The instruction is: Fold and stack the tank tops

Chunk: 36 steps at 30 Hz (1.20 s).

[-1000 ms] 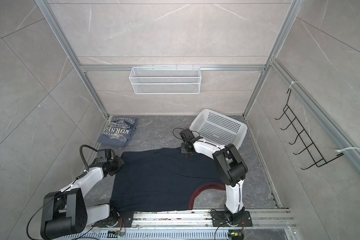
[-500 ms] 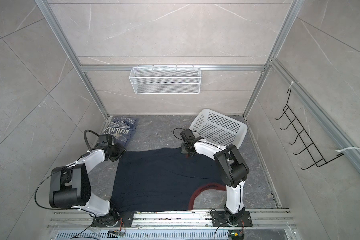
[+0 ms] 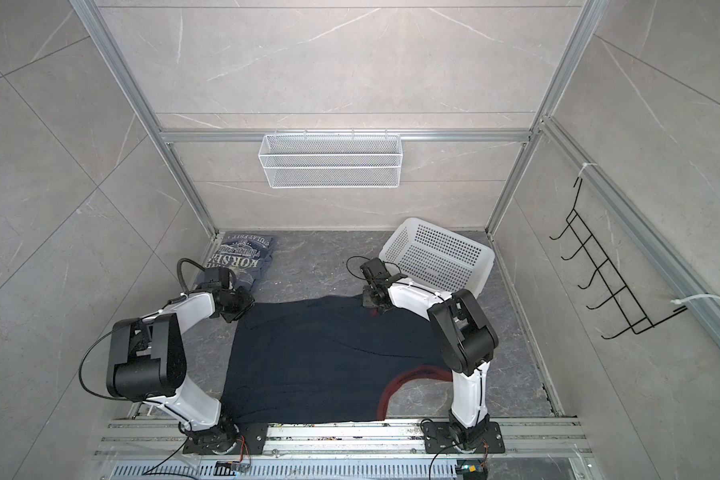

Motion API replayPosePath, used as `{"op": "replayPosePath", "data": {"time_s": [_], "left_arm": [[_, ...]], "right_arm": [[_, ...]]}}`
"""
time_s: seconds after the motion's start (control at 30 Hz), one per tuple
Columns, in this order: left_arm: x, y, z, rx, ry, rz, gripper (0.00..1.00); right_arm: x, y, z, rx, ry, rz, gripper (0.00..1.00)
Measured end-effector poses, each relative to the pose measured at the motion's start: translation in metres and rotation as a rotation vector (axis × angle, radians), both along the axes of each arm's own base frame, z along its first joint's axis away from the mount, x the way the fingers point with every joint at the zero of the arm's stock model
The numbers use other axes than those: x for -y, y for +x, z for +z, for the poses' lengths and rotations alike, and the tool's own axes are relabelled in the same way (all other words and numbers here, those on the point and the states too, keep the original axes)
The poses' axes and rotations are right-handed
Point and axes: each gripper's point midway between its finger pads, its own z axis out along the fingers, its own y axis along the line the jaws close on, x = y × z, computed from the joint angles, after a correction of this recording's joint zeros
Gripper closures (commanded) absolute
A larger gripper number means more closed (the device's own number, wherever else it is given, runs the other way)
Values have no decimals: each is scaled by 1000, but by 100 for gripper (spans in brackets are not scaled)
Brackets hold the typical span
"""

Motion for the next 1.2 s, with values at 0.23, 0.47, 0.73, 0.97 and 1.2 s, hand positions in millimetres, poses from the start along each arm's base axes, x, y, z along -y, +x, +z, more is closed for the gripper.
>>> {"op": "replayPosePath", "data": {"time_s": [0.23,0.47,0.73,0.97,1.2], "left_arm": [[-2,12,16,27,3,4,100],[-12,41,69,149,54,30,100],[-34,63,99,226,97,82,100],[-42,77,84,193,94,90,100],[-51,99,105,214,108,85,100]], "right_arm": [[-2,9,13,26,-2,-6,100],[-10,45,64,132,39,-15,100],[-15,89,85,194,72,-5,100],[-20,91,53,129,43,37,100],[-27,96,68,150,61,61,100]]}}
